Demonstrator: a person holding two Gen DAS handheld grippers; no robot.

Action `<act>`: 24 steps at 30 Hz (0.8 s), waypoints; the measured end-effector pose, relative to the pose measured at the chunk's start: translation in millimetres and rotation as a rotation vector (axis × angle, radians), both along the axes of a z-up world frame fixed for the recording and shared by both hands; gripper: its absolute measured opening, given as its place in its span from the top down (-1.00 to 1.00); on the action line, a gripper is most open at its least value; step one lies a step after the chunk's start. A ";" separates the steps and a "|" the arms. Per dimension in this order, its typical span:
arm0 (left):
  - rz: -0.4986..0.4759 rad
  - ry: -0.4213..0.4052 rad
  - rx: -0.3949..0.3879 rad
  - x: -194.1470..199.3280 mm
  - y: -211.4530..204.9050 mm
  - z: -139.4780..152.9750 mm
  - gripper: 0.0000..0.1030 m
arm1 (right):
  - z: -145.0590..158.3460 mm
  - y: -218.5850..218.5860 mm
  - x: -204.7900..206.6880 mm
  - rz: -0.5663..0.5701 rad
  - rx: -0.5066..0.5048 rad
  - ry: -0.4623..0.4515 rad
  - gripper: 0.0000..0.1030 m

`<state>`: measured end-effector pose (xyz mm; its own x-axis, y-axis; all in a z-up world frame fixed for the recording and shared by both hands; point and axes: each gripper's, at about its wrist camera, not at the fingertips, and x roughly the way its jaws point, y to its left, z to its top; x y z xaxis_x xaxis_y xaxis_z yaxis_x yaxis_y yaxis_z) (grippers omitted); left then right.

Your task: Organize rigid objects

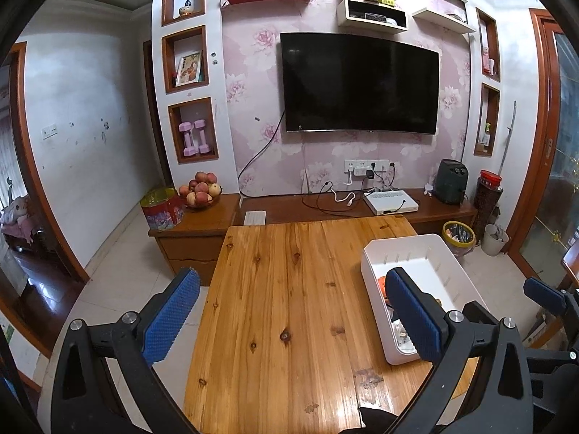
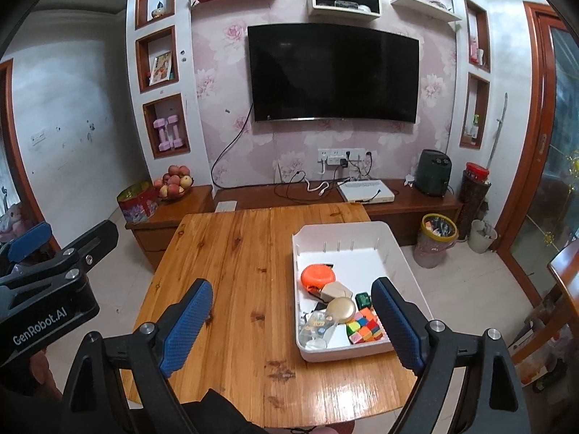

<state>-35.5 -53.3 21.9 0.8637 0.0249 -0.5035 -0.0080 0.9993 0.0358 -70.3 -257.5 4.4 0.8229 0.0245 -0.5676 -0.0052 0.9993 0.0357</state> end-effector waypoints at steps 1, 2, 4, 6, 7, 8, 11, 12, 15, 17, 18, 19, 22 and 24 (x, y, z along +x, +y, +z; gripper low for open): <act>0.001 -0.001 0.000 1.1 0.5 -1.0 -0.98 | 1.5 -1.1 1.5 -0.003 0.000 -0.009 -0.74; 0.001 -0.001 -0.001 2.5 0.5 -1.3 -0.98 | 2.3 -1.1 2.7 -0.004 -0.001 -0.017 -0.74; 0.001 -0.002 -0.001 2.9 0.6 -1.6 -0.98 | 3.3 -0.8 6.2 -0.004 -0.002 -0.020 -0.74; 0.001 -0.005 -0.002 3.9 0.6 -1.7 -0.98 | 3.2 -0.8 7.8 -0.004 -0.003 -0.016 -0.74; 0.001 -0.007 -0.004 6.7 1.5 -1.4 -0.98 | 3.3 -0.8 8.8 -0.004 -0.003 -0.016 -0.74; 0.001 -0.009 -0.004 8.7 1.5 -1.0 -0.98 | 3.0 -1.1 10.3 -0.004 -0.003 -0.014 -0.74; -0.002 -0.013 -0.009 14.2 0.4 -0.9 -0.98 | 2.8 -1.3 13.8 -0.003 -0.004 -0.010 -0.74; -0.001 -0.015 -0.011 16.3 0.5 -0.6 -0.98 | 2.8 -1.3 16.0 -0.002 -0.005 -0.008 -0.74; 0.003 -0.020 -0.016 19.7 -0.2 0.1 -0.98 | 2.9 -2.6 22.7 0.001 -0.008 -0.003 -0.74; 0.005 -0.024 -0.019 21.5 -1.8 0.9 -0.98 | 3.2 -4.2 27.3 0.004 -0.009 -0.001 -0.74; 0.006 -0.027 -0.020 23.4 -3.0 1.4 -0.98 | 3.3 -5.0 29.6 0.005 -0.010 0.000 -0.74; 0.006 -0.028 -0.021 23.7 -3.2 0.8 -0.98 | 2.9 -4.1 28.2 0.006 -0.008 0.000 -0.74; 0.010 -0.031 -0.024 25.4 -4.5 1.4 -0.98 | 2.4 -7.3 33.3 0.013 -0.008 0.005 -0.74; 0.015 -0.034 -0.026 27.0 -5.9 2.5 -0.98 | 2.8 -8.3 34.9 0.013 -0.008 0.003 -0.74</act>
<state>-8.5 -59.2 24.3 0.8799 0.0248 -0.4746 -0.0234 0.9997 0.0089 -35.4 -265.8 7.2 0.8209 0.0303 -0.5703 -0.0179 0.9995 0.0274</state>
